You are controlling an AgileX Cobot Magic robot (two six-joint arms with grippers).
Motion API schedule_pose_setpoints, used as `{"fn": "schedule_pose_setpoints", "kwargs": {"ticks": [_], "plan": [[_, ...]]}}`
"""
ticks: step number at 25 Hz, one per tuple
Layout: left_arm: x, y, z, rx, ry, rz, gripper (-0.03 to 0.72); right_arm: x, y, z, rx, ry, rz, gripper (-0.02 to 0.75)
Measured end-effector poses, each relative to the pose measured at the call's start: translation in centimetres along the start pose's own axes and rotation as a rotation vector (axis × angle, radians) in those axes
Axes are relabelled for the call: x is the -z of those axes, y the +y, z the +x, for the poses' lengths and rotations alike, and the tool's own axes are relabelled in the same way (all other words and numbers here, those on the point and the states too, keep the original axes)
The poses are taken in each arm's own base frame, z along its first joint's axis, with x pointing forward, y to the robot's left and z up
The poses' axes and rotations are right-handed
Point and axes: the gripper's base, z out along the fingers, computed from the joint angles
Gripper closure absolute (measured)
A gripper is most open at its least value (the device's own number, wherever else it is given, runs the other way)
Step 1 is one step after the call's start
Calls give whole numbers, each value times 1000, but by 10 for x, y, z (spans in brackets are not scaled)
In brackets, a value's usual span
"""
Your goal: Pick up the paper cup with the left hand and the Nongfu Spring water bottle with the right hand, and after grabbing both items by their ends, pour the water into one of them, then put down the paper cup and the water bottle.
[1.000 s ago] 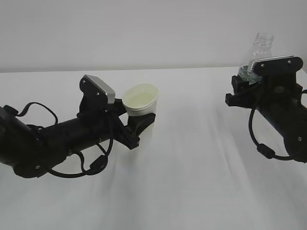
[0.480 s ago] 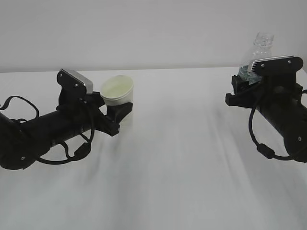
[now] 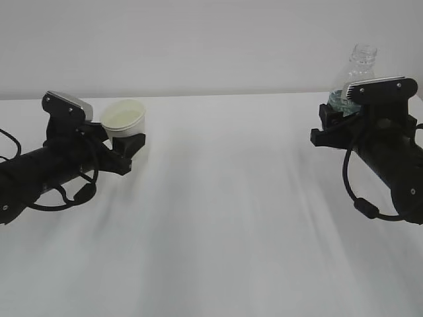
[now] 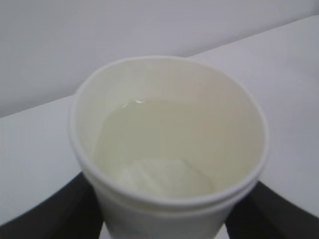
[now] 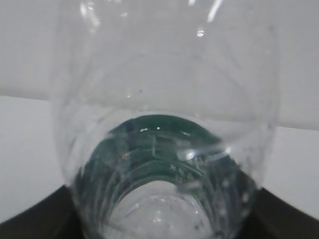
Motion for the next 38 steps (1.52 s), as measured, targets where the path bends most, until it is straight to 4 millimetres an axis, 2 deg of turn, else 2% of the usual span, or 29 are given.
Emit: {"fn": "schedule_pose_setpoints", "kwargs": {"ticks": [38], "plan": [[30, 85, 5, 136, -23, -372, 222, 0, 0, 0, -1, 0, 2, 283]]}}
